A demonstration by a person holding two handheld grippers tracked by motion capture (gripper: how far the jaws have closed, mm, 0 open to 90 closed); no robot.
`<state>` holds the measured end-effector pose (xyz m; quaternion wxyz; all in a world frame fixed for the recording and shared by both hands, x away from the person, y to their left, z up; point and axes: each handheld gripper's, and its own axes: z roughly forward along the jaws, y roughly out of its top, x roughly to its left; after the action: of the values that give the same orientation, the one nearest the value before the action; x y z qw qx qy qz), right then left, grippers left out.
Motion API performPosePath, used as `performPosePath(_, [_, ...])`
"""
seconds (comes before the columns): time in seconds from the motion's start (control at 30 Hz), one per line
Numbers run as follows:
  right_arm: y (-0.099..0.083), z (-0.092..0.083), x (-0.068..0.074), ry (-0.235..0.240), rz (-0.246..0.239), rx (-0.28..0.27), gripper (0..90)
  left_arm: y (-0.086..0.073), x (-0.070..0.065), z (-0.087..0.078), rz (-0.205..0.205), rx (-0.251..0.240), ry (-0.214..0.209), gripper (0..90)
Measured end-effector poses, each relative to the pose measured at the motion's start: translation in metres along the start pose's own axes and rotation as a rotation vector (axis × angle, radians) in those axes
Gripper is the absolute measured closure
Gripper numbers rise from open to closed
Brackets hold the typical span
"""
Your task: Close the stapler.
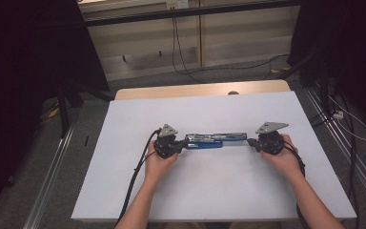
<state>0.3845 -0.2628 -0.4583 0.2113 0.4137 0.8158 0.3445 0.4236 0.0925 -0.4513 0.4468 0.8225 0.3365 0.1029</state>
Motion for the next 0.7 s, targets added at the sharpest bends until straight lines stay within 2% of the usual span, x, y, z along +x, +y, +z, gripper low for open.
performPosePath(0.27, [0.001, 0.003, 0.0, 0.005, 0.004, 0.0, 90.0, 0.001, -0.003, 0.005, 0.011, 0.003, -0.001, 90.0])
performPosePath(0.4, [0.001, 0.004, 0.0, 0.007, 0.002, 0.002, 90.0, 0.001, -0.004, 0.008, 0.035, 0.003, 0.012, 90.0])
performPosePath(0.47, [0.001, 0.004, 0.001, 0.013, 0.005, 0.0, 90.0, 0.001, -0.004, 0.009, 0.026, -0.002, 0.013, 90.0])
performPosePath(0.53, [0.001, 0.004, 0.001, 0.018, -0.002, -0.003, 90.0, 0.0, -0.004, 0.009, 0.037, 0.004, 0.018, 90.0])
performPosePath(0.63, [0.002, 0.004, 0.003, 0.016, -0.011, 0.001, 90.0, 0.0, -0.004, 0.011, 0.031, 0.004, 0.017, 89.9])
performPosePath(0.7, [0.002, 0.004, 0.004, 0.02, -0.003, -0.003, 90.0, 0.0, -0.005, 0.011, 0.034, 0.005, 0.019, 89.9])
